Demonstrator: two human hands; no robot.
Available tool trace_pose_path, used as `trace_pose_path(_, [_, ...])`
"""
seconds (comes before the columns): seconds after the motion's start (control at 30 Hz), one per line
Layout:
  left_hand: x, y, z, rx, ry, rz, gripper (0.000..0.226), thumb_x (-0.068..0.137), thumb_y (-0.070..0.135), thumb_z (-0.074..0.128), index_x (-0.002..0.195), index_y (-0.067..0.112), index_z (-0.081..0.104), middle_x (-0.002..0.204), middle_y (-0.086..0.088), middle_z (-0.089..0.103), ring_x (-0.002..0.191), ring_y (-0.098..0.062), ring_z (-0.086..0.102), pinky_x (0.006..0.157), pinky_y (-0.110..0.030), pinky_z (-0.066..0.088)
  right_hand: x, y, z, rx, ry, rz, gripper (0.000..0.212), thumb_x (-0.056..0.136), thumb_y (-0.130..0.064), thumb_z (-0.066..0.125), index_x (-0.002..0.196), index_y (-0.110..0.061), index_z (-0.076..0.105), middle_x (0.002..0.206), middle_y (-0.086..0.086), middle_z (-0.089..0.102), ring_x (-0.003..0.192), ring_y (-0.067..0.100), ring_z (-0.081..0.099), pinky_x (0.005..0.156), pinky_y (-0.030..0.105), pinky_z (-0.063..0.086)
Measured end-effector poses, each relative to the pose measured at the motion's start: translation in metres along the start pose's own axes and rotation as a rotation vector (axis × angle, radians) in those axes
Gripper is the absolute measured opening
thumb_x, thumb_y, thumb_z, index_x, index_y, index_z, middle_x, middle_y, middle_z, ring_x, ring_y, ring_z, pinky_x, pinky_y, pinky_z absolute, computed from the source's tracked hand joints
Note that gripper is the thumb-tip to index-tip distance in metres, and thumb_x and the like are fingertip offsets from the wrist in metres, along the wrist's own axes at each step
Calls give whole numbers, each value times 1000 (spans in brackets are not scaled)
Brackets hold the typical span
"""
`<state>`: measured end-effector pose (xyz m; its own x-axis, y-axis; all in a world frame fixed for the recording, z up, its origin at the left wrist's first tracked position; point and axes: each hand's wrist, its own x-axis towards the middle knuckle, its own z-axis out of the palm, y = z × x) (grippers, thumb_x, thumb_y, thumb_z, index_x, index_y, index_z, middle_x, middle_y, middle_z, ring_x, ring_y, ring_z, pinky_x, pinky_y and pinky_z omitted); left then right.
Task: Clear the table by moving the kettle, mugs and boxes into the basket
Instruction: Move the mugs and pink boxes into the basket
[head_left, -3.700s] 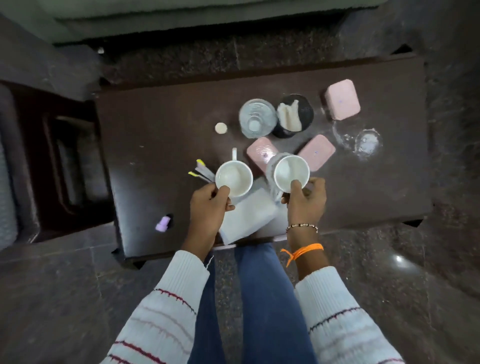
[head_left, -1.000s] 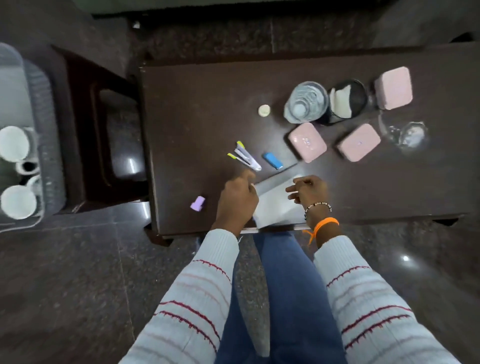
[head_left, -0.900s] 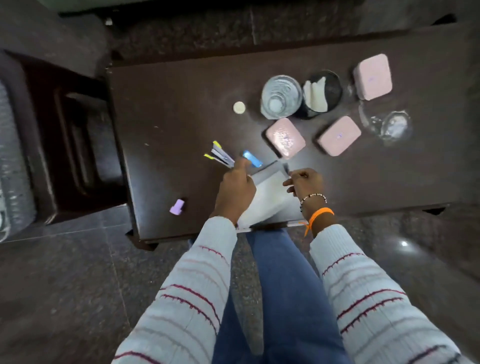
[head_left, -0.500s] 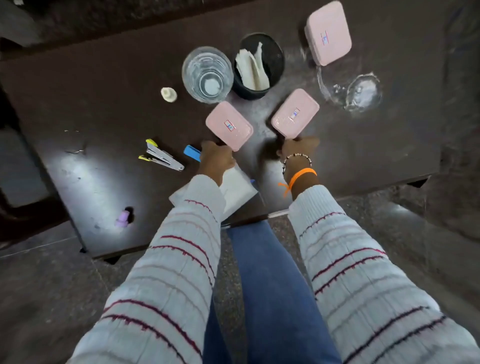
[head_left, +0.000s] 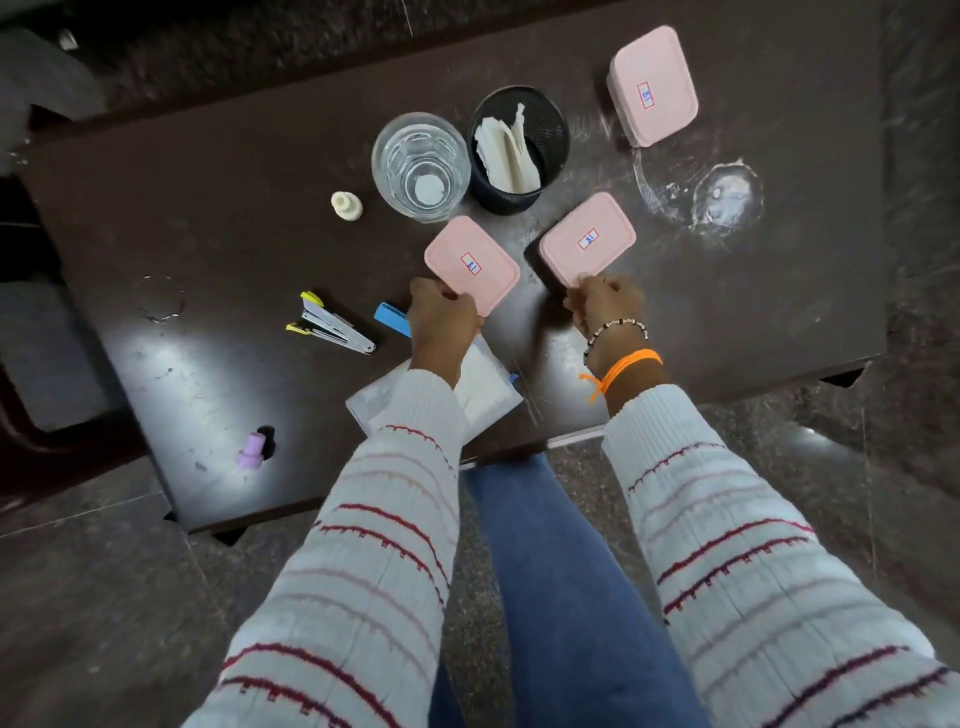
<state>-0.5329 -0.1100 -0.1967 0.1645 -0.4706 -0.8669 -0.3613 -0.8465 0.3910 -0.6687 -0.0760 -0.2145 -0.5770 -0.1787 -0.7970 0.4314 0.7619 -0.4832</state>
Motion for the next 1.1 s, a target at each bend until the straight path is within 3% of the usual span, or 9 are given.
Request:
trace_pose_path(0.13, [-22, -10, -21, 32, 48, 139, 14, 91, 9, 50, 100, 18, 43, 103, -2, 55, 94, -19, 58, 60, -14, 43, -37, 11, -2, 16, -51, -40, 26, 89, -6, 49, 67, -17, 43, 64, 4, 55, 51, 11, 48, 41, 15, 35])
trace_pose_path(0.23, [-40, -24, -52, -7, 116, 215, 11, 91, 11, 48, 100, 18, 48, 93, 3, 54, 89, -19, 54, 78, -29, 50, -73, 18, 9, 32, -111, -59, 28, 88, -4, 50, 63, -16, 44, 62, 6, 52, 49, 13, 43, 39, 15, 34])
trace_pose_path(0.3, [-50, -37, -81, -71, 177, 249, 13, 90, 11, 46, 100, 18, 51, 86, 4, 56, 87, -19, 55, 80, -33, 48, -97, 21, 22, 0, -166, -84, 28, 87, -3, 50, 63, -16, 45, 62, 7, 52, 49, 14, 41, 41, 19, 33])
trace_pose_path(0.43, [-62, -62, -142, -179, 247, 268, 17, 92, 7, 44, 101, 21, 50, 100, 1, 58, 100, -22, 59, 88, -42, 52, -141, 28, 54, -89, -273, -156, 27, 86, -5, 53, 62, -17, 50, 62, 5, 53, 49, 14, 40, 46, 20, 34])
trace_pose_path(0.5, [-63, -74, -176, -259, 269, 266, 17, 94, 9, 44, 104, 21, 50, 104, 0, 58, 100, -21, 60, 76, -32, 56, -164, 30, 76, -124, -346, -191, 28, 86, -3, 53, 62, -17, 53, 59, 4, 52, 45, 10, 41, 42, 16, 34])
trace_pose_path(0.6, [-65, -90, -235, -361, 368, 306, 18, 93, 8, 46, 104, 21, 53, 97, 1, 61, 80, -13, 62, 56, -13, 52, -204, 35, 117, -147, -470, -206, 30, 86, 0, 53, 61, -15, 55, 48, -2, 52, 33, 0, 40, 38, 12, 33])
trace_pose_path(0.87, [-62, -104, -399, -536, 579, 362, 21, 91, 0, 48, 108, 8, 57, 97, -12, 61, 84, -20, 60, 60, -12, 54, -312, 47, 243, -213, -735, -330, 26, 88, -1, 55, 66, -15, 61, 38, -12, 56, 34, -2, 43, 38, 8, 36])
trace_pose_path(0.97, [-53, -99, -455, -437, 671, 375, 26, 90, 0, 49, 114, 2, 58, 102, -15, 62, 89, -26, 62, 71, -25, 58, -342, 54, 283, -219, -754, -364, 26, 87, 0, 55, 67, -15, 61, 36, -12, 54, 33, -3, 43, 38, 7, 36])
trace_pose_path(1.1, [-22, -81, -517, -34, 847, 398, 30, 86, -1, 46, 114, -2, 57, 114, -22, 61, 103, -33, 57, 88, -36, 40, -368, 65, 315, -226, -726, -388, 26, 87, 0, 56, 67, -16, 60, 36, -12, 55, 33, -3, 44, 38, 8, 37])
